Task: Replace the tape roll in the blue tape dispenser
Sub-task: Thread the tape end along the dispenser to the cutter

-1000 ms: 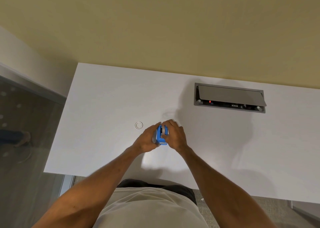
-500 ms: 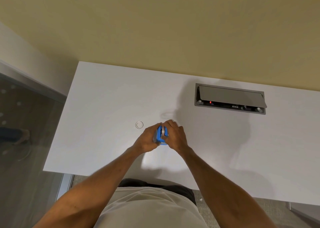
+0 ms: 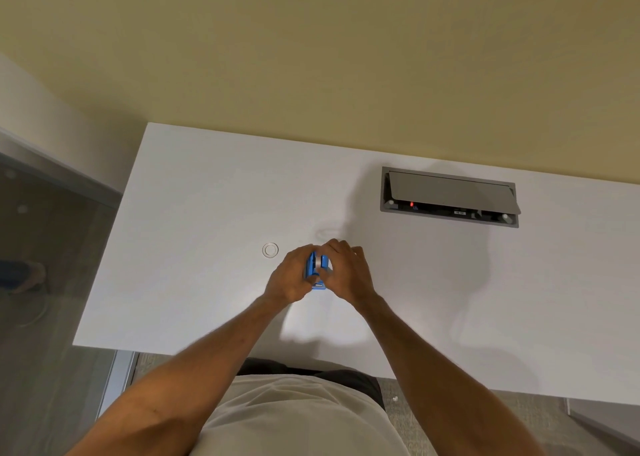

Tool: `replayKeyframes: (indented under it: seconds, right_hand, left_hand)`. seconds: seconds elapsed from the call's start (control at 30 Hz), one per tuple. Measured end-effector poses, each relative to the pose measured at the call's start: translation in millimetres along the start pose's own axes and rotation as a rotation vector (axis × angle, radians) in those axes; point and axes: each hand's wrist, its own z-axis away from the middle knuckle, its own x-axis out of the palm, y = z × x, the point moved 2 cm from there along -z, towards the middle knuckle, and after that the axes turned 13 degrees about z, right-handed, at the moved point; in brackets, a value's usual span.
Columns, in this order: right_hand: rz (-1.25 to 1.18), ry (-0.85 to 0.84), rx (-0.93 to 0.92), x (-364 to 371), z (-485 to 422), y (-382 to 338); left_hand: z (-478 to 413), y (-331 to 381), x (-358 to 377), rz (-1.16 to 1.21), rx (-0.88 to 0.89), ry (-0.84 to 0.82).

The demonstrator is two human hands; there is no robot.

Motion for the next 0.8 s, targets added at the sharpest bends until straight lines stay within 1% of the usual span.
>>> replayKeyframes:
  seconds: [0.23, 0.5, 0.63, 0.7, 0.8]
  right_hand:
    - [0.143, 0.044, -0.054, -1, -5, 1]
    - [0.139, 0.037, -0.049, 0, -8, 4]
    - [0.157, -0.003, -0.037, -1, -14, 7]
    - [0.13, -0.007, -0.032, -2, -17, 6]
    - [0.151, 0.0, -0.047, -1, -17, 6]
  left_hand:
    - [-3, -1, 7, -0.072, -0.045, 0.055]
    - [-6, -1, 1, -0.082, 0.029, 0.033]
    - [-11, -2, -2, -0.094, 0.005, 0.023]
    - [-12, -2, -2, -0.105, -0.013, 0.015]
    - [-12, -4, -2, -0.107, -0.014, 0.011]
